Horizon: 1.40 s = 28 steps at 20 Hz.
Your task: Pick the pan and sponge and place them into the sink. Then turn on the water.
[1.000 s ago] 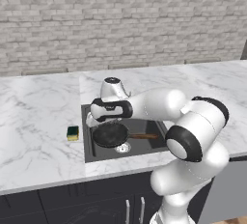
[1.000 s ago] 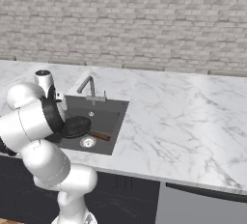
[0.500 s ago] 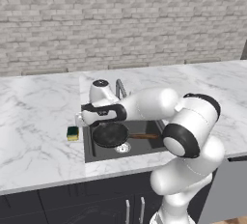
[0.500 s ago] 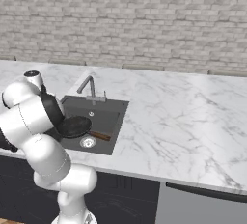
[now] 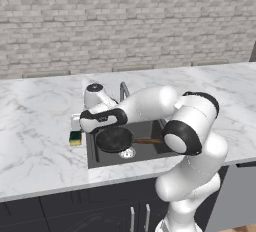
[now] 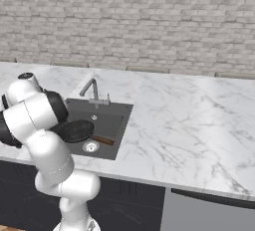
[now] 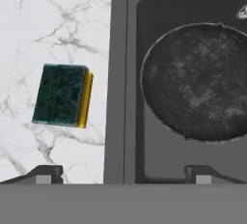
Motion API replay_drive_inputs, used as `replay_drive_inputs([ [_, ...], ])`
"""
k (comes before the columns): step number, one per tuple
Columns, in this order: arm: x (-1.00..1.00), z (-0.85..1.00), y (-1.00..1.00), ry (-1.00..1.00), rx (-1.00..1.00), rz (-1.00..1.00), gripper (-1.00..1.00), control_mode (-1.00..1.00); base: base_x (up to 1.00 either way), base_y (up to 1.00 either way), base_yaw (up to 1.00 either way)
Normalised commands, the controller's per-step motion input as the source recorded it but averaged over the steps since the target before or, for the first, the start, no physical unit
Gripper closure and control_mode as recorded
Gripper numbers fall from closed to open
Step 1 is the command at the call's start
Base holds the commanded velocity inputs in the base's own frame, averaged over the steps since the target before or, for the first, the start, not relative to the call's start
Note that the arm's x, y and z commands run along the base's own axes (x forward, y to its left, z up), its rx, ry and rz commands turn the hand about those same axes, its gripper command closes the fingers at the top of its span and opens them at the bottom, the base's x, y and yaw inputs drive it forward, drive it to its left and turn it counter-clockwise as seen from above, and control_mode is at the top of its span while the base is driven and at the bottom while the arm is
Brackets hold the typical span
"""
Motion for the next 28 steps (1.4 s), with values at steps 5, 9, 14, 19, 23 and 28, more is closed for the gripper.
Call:
replay_drive_inputs([
  [5, 0.29, 0.0, 0.25, 0.0, 0.0, -0.17, -1.0, -1.0, 0.0, 0.0, 0.0],
  [9, 0.15, 0.0, 0.28, 0.0, 0.0, -0.1, -1.0, -1.0, 0.0, 0.0, 0.0],
  [14, 0.0, 0.0, 0.26, 0.0, 0.0, -0.01, -1.0, -1.0, 0.0, 0.0, 0.0],
  [19, 0.0, -0.07, 0.0, 0.0, 0.0, 0.02, -1.0, -1.0, 0.0, 0.0, 0.0],
  [23, 0.08, -0.23, -0.25, 0.0, 0.0, 0.02, -1.0, -1.0, 0.0, 0.0, 0.0],
  [28, 0.18, -0.29, -0.06, 0.0, 0.0, 0.01, -1.0, -1.0, 0.0, 0.0, 0.0],
])
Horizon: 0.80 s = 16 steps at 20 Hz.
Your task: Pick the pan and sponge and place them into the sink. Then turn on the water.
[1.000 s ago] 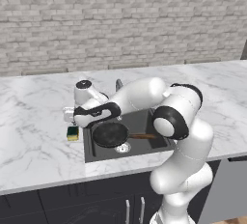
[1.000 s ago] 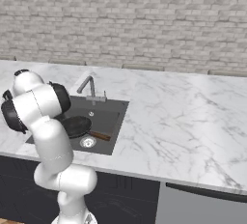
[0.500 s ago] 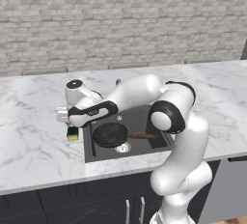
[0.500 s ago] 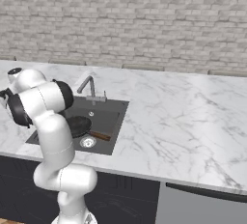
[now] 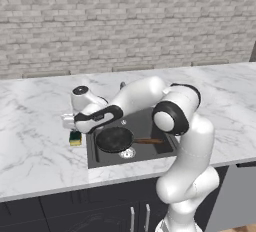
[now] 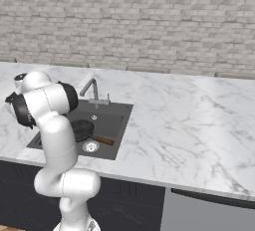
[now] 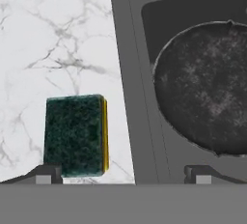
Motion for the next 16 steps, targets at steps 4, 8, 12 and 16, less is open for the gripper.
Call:
replay_drive_inputs([
  [4, 0.35, -0.2, 0.0, 0.0, 0.0, 0.0, -1.0, -1.0, 0.0, 0.0, 0.0],
  [8, 0.36, -0.04, 0.14, 0.0, 0.0, 0.0, -1.0, -1.0, 0.0, 0.0, 0.0],
  [12, 0.17, 0.0, 0.27, 0.0, 0.0, 0.0, -1.0, -1.0, 0.0, 0.0, 0.0],
  [16, 0.0, 0.0, 0.33, 0.0, 0.0, 0.0, -1.0, -1.0, 0.0, 0.0, 0.0],
])
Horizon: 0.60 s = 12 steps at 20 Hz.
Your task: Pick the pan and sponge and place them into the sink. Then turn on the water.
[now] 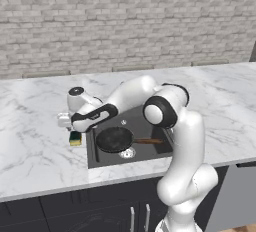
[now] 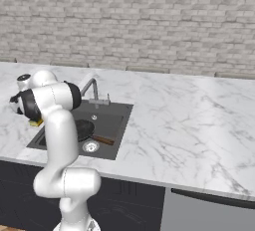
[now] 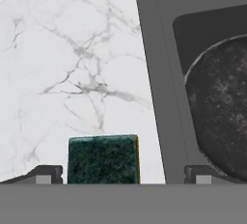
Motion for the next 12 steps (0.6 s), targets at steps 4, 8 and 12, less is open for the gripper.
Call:
replay_drive_inputs([
  [4, -0.05, 0.0, 0.09, 0.0, 0.01, 0.01, -1.0, -1.0, 0.0, 0.0, 0.0],
  [8, -0.06, -0.08, -0.04, 0.0, 0.0, 0.03, -1.0, -1.0, 0.0, 0.0, 0.0],
  [12, 0.0, -0.19, -0.15, 0.0, 0.0, 0.04, -1.0, -1.0, 0.0, 0.0, 0.0],
])
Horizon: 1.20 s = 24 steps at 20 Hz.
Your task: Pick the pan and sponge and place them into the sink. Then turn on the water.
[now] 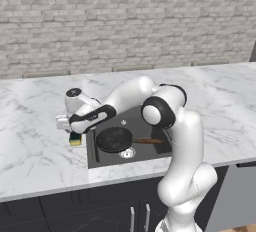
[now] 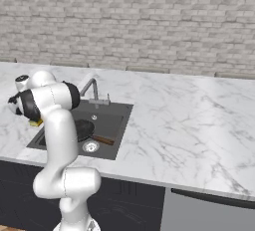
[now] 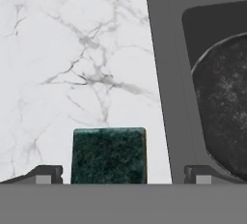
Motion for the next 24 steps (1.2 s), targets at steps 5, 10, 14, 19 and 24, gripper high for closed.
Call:
replay_drive_inputs([
  [5, 0.0, -0.32, -0.03, 0.0, 0.0, 0.08, -1.0, -1.0, 0.0, 0.0, 0.0],
  [10, 0.01, -0.26, 0.03, 0.0, 0.0, 0.07, -1.0, -1.0, 0.0, 0.0, 0.0],
  [14, 0.0, -0.24, 0.11, 0.0, 0.0, 0.06, -1.0, -1.0, 0.0, 0.0, 0.0],
  [19, 0.0, -0.36, 0.13, 0.0, 0.0, 0.08, -1.0, -1.0, 0.0, 0.0, 0.0],
  [24, 0.0, -0.41, 0.2, 0.0, 0.0, 0.09, 1.0, -1.0, 0.0, 0.0, 0.0],
])
